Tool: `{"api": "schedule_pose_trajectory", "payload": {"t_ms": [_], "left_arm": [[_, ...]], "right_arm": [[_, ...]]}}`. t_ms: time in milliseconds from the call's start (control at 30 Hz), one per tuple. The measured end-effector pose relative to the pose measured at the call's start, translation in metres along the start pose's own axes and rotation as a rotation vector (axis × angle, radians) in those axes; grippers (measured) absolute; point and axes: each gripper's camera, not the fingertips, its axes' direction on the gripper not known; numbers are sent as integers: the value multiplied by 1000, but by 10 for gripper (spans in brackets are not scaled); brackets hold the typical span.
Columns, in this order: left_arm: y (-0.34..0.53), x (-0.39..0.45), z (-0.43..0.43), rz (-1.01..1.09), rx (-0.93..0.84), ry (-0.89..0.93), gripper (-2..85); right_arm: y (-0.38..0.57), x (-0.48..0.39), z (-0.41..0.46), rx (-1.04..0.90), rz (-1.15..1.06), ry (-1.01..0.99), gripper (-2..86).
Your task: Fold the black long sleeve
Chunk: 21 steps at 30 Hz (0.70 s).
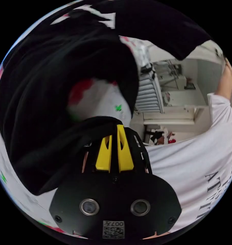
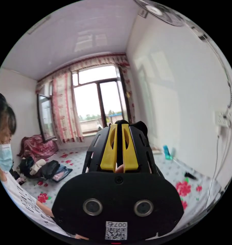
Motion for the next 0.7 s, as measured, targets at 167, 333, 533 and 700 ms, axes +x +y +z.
{"api": "schedule_pose_trajectory", "payload": {"t_ms": [167,333,533,700], "left_arm": [[-4,91,-55,281,221,16,31],[132,84,-97,204,376,-143,70],[400,44,-130,-255,704,-251,74],[592,83,-125,-516,1057,-369,76]], "right_arm": [[-76,-106,-38,210,-205,-383,11],[-84,-190,-17,107,-136,-784,12],[-37,-313,49,-94,-34,-1162,17],[15,-429,99,-202,92,-1502,28]]}}
